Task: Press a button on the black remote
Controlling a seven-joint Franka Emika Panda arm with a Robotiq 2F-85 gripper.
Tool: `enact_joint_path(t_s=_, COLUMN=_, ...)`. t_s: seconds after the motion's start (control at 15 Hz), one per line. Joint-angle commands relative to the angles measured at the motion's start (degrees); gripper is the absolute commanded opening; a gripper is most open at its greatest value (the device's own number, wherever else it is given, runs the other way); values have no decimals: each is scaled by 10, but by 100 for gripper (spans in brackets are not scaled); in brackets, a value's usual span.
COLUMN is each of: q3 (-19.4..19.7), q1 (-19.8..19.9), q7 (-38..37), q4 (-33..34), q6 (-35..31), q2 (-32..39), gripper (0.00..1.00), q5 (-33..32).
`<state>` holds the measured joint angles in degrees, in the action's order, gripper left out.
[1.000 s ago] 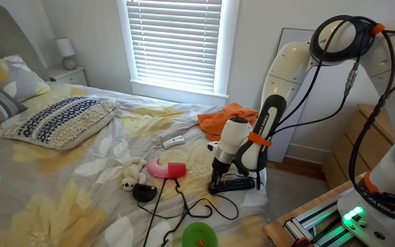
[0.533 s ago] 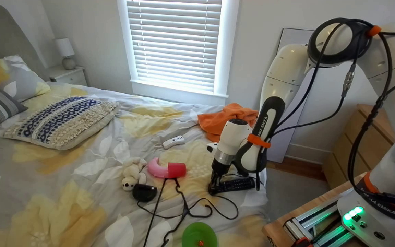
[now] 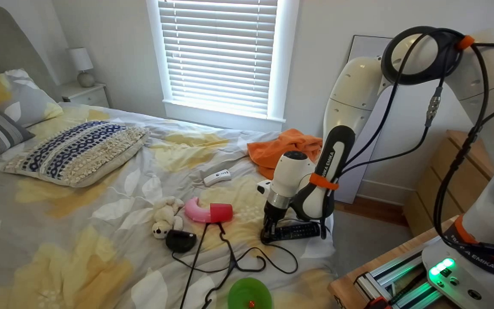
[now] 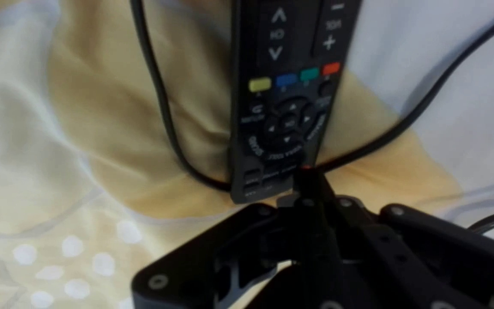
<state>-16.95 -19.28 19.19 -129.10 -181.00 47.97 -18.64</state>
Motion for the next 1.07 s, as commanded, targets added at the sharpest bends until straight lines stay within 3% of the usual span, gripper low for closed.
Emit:
enact_joint_path(t_s=0.0, q3=68, q1=-57, q7=2, q4=22, q6=-5, q2=29, gripper=0, q5=-19)
enact_joint_path(t_s=0.4, q3=108, q1=-111, q7=-5, q4=27, q6=-5, q2=28, gripper=0, q5=-21)
enact_joint_path(t_s=1.0, q3=139, q1=-145, q7=-11, q4=32, q6=-2, q2=40, gripper=0, q5=-19)
